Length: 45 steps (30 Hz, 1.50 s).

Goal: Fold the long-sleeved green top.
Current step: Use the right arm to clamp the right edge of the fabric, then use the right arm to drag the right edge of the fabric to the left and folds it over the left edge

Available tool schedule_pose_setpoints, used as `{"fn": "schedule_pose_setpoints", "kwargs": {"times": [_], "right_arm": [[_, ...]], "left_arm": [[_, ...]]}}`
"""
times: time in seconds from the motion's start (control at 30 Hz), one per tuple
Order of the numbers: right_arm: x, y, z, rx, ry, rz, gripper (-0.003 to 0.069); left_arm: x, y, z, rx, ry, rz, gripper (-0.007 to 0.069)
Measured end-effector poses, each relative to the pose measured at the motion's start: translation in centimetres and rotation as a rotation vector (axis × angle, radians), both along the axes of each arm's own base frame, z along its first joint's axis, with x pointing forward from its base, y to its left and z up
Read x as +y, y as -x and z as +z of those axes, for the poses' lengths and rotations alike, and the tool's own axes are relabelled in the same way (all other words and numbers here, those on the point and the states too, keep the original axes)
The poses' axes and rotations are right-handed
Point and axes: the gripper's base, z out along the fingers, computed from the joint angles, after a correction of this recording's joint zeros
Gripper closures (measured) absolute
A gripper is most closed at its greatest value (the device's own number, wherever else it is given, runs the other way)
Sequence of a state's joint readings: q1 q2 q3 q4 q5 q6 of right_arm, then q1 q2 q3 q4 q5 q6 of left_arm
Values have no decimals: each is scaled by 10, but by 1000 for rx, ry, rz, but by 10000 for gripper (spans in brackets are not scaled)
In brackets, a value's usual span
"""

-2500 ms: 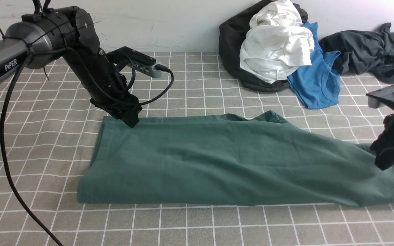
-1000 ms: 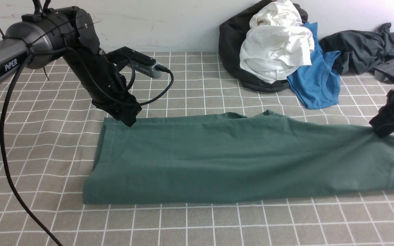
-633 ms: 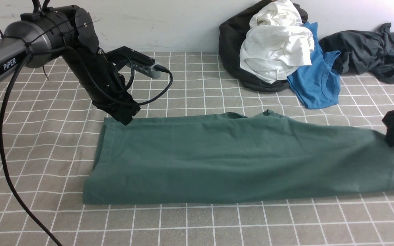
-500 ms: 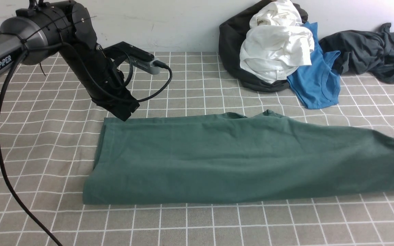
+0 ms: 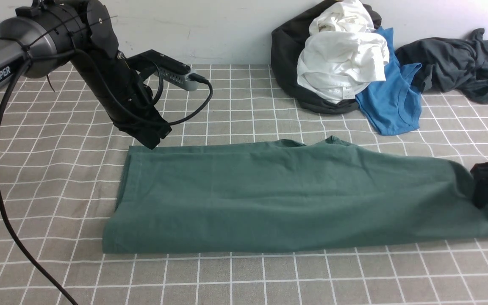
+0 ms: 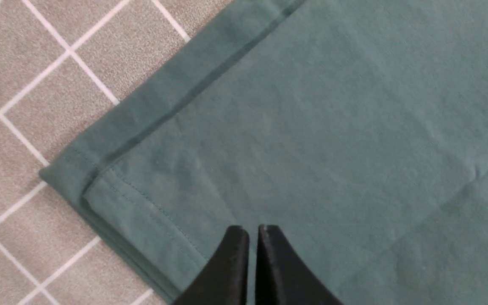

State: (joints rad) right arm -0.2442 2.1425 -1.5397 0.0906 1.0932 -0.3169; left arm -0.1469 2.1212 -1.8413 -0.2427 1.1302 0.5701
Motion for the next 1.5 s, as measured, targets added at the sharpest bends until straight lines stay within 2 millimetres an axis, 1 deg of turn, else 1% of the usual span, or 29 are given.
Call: {"fn": "schedule_pose_setpoints", "kwargs": {"times": [0.1,0.13,0.17,0.23,0.27,0.3,0.37,0.4,0.5,0.53,0.57,0.6,0.7,0.73,0.77,0.83,0.87,0.9,0.97,1.03,1.07,1.13,1.17,1.2,1.27,1.3,1.33,1.4,1.5], "right_arm": [[5,-1,1,5,-8,10,358],[5,-1,2,5,-8,12,372],[6,-2,4,7,-5,18,497],[6,-2,12,5,15,32,587],[6,-2,14,5,18,33,592],[4,-2,29,-12,55,51,600],[-1,1,55,-47,118,59,600],[0,1,58,-51,119,57,600],[-7,12,114,-150,247,44,600],[-8,12,117,-159,255,45,600],[-6,19,145,-222,270,30,600],[-3,21,158,-259,266,27,600],[20,26,198,-376,198,74,600],[34,25,210,-419,163,113,600],[40,25,213,-429,154,128,600],[89,20,236,-529,49,250,600],[99,19,239,-541,33,270,600],[138,18,243,-564,-23,362,600],[188,19,241,-566,-87,475,600],[214,18,234,-549,-117,525,600],[253,18,218,-511,-148,605,600],[298,19,192,-467,-176,694,600],[306,21,190,-464,-181,710,600],[333,21,171,-446,-196,748,600],[368,20,140,-429,-216,772,600],[371,20,138,-428,-218,770,600],[386,18,120,-416,-226,772,600],[404,18,99,-395,-248,775,585],[414,17,87,-371,-283,766,542]], "left_arm": [[0,1,5,-12,-2,-1,610],[1,1,6,-14,-2,-1,610],[2,3,14,-31,-8,-2,611],[4,8,28,-66,-24,-6,611],[4,8,28,-64,-24,-6,611],[8,15,47,-98,-54,-12,611],[14,27,72,-135,-99,-9,611],[15,29,74,-138,-103,-7,611],[27,58,124,-220,-163,48,611],[27,59,127,-227,-165,52,611],[31,76,152,-286,-163,84,611],[33,83,162,-312,-161,96,611],[36,109,194,-389,-133,118,611],[37,118,203,-412,-126,124,611],[38,121,206,-421,-124,126,611],[39,140,224,-465,-93,128,611],[39,143,226,-473,-91,128,611],[40,153,235,-500,-77,132,611],[41,164,244,-526,-61,136,611],[42,169,248,-539,-54,138,611],[42,177,254,-555,-37,146,611],[42,185,260,-571,-14,158,611],[42,187,262,-575,-11,158,611],[42,192,265,-585,2,159,611],[42,201,271,-601,25,159,611],[42,201,271,-602,27,159,611],[42,207,273,-608,40,158,611],[43,217,273,-608,49,155,611],[44,225,269,-597,50,156,611]]}}
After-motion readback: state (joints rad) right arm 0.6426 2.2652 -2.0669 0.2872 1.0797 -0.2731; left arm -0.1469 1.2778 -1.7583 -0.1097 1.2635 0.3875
